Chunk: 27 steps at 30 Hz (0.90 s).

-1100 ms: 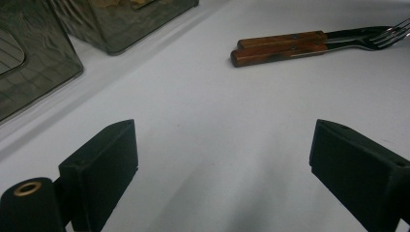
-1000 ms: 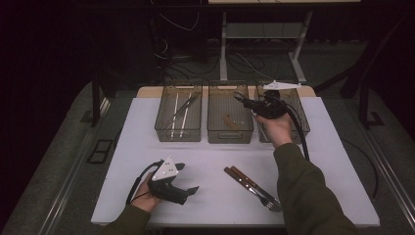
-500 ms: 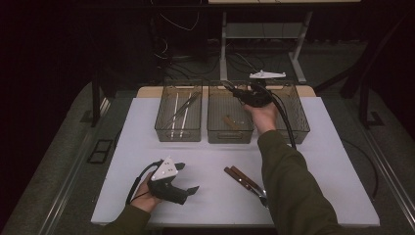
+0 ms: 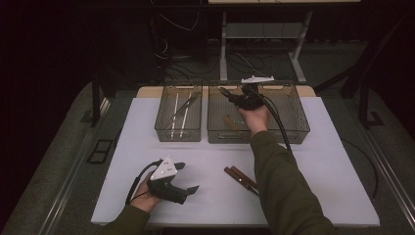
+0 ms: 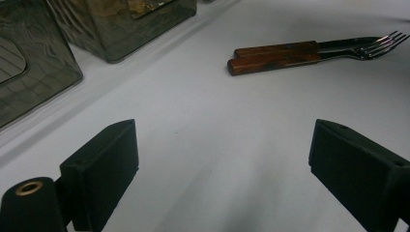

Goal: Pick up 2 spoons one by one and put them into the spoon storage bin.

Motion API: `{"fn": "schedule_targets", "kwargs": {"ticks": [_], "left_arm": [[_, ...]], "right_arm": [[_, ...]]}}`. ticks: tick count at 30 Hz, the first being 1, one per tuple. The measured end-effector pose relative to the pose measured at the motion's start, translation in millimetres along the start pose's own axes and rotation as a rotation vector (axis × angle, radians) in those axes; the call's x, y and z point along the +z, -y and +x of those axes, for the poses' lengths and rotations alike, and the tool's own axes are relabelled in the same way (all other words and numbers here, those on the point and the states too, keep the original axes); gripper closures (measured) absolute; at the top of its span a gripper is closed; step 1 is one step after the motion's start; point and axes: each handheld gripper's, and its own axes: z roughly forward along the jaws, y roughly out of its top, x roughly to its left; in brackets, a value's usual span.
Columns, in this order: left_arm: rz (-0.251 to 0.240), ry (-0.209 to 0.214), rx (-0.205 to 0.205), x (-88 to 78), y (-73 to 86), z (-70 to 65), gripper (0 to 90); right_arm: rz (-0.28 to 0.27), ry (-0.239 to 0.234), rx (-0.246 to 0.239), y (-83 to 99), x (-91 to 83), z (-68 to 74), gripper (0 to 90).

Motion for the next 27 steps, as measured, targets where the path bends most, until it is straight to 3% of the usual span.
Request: {"fn": "schedule_targets", "kwargs": {"ticks": [13,15,20,27], "left_arm": [[-0.001,0.000,-0.001,0.2,-0.2,-0.6,8.9],[-0.001,0.000,-0.001,0.1,-0.2,-0.6,9.0],[-0.001,-0.001,0.000,0.4,-0.2,-0.5,8.9],[0.006,-0.001,0.003,0.2,-0.2,-0.3,8.9]], "right_arm": [[0.137,0.090,-0.025,8.5,11.2,-2.1,87.3],[0.141,0.116,-0.019,9.1,11.7,-1.2,74.8],[0.147,0.117,-0.007,7.9,8.2,-2.7,55.9],[0.121,0.073,-0.010,3.4,-6.1,-0.7,41.0]]}}
